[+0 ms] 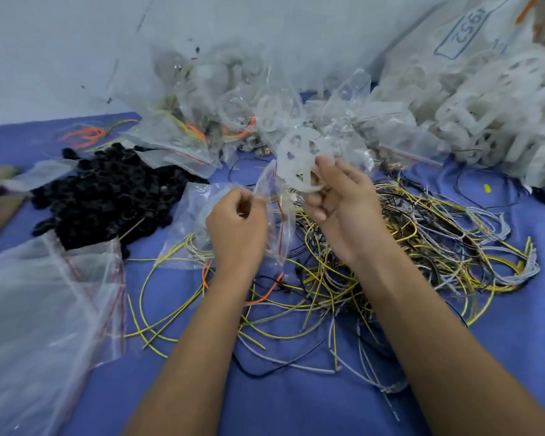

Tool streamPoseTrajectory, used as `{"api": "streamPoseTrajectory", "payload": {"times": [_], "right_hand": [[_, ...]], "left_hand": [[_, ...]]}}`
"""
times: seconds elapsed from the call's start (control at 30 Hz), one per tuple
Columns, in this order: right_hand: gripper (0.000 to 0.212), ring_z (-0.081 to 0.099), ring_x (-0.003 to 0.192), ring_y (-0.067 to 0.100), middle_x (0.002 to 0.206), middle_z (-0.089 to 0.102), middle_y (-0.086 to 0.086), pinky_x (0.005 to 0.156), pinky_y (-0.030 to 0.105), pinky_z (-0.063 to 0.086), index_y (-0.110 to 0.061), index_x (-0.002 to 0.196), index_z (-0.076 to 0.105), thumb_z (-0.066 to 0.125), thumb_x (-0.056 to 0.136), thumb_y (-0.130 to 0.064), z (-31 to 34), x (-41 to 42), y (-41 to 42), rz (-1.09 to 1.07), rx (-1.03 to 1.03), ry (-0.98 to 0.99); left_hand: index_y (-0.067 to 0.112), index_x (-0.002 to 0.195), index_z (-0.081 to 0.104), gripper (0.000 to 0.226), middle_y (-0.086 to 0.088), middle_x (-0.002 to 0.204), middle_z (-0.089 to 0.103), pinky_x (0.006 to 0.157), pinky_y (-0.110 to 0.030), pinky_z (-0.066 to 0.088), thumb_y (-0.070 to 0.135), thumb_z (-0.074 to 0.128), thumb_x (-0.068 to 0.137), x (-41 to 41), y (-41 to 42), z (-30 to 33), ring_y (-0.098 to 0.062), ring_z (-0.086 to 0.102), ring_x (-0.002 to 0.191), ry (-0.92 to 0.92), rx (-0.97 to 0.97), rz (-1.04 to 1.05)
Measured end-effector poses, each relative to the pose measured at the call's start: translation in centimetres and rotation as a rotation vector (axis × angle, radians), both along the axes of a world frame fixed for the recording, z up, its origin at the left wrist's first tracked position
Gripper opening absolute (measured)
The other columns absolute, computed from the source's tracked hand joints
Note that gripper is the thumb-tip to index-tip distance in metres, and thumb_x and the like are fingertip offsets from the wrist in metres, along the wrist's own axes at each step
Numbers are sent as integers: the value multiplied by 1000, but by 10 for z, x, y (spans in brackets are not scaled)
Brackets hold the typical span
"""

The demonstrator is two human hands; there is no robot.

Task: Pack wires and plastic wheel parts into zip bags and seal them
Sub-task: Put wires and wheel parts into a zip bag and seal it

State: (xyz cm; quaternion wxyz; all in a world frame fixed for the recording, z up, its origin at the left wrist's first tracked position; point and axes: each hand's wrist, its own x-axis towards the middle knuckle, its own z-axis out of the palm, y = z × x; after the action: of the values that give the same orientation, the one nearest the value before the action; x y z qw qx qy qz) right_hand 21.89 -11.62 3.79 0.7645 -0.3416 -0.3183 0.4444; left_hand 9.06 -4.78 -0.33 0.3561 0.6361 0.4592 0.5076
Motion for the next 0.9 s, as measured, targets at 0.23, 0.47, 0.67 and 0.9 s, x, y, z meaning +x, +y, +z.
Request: {"api": "streamPoseTrajectory", "payload": {"times": [0.23, 0.47, 0.67, 0.9], "right_hand": [[29, 47, 50, 14, 66, 59, 5, 39, 21, 37, -7, 76, 65, 55, 103, -12, -14, -10, 5, 89, -233, -183], [21, 61, 44, 13, 65, 73, 1, 45, 26, 47, -14, 97, 59, 75, 89, -25, -28, -9, 7, -349, -437, -877], [11, 62, 51, 30, 70, 70, 13, 46, 48, 51, -3, 88, 60, 66, 95, -11, -24, -24, 4, -147, -223, -754], [42, 54, 68, 5, 69, 61, -12, 61, 27, 44, -15, 80, 58, 39, 98, 18, -18, -27, -7, 240, -95, -629]], "left_hand": [[12, 71, 59, 20, -14, 65, 63, 63, -52, 54, 19, 59, 89, -6, -1, 0, -37, 62, 63, -207, -26, 110], [16, 81, 64, 12, 7, 64, 61, 57, -36, 51, 20, 70, 91, -4, -13, 12, -14, 59, 59, -126, 267, 157], [10, 80, 63, 12, 4, 65, 55, 56, -35, 44, 10, 73, 86, 3, -29, 19, -17, 50, 59, 82, 582, 105], [6, 77, 63, 15, -2, 65, 56, 60, -21, 36, 1, 76, 80, 13, -48, 21, -15, 48, 62, 26, 648, 95]]}}
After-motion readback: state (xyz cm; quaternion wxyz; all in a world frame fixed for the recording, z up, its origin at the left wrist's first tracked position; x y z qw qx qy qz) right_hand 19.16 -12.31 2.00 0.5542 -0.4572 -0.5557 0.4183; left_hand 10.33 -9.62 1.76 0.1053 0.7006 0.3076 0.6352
